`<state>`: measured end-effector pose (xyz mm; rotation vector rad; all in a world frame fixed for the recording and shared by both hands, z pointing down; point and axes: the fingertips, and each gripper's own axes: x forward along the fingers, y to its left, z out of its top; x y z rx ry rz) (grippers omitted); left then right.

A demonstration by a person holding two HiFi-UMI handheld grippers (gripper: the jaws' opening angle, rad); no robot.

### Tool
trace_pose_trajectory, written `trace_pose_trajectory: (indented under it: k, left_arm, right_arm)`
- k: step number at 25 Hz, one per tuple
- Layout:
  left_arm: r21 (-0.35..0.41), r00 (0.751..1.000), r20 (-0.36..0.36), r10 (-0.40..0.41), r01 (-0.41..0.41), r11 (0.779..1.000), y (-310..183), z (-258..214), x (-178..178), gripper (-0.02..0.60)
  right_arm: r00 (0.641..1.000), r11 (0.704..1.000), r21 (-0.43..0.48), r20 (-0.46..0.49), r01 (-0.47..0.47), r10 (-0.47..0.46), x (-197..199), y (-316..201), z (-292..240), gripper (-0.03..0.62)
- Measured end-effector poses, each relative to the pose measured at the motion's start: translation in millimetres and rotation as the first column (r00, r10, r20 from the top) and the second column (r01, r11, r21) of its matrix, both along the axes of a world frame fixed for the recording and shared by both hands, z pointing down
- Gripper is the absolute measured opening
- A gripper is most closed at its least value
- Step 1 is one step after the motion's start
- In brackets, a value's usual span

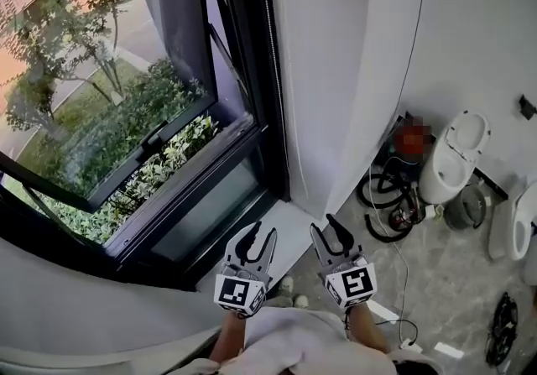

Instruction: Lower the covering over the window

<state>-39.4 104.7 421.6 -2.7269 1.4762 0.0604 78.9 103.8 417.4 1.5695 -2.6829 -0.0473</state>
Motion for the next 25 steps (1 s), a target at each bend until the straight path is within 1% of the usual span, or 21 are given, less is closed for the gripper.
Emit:
trace_pose_trajectory:
  k: [10, 19, 25]
  left_arm:
    - [-0.006, 0.999, 0.015, 0.029, -0.029, 1.0, -48.7, 9.3, 14.9, 0.133]
    - [-0.012, 0.999, 0.007, 0.034, -0.034, 0.999, -93.3, 15.3, 2.9, 0.129]
    - [-0.015, 0.999, 0.002, 0.04, -0.039, 0.999, -119.8, 17.5, -6.7, 0.127]
  right_arm:
    - [0.999, 0.999, -0.016, -0.012, -0.03, 0.03, 10.1, -41.4, 6.3, 0.137]
    - [0.999, 0.999, -0.039, -0.019, -0.035, 0.034, -3.0, -86.0, 14.1, 0.132]
    - [0.999, 0.999, -0.035, -0.033, -0.034, 0.032, -16.3, -110.9, 13.2, 0.129]
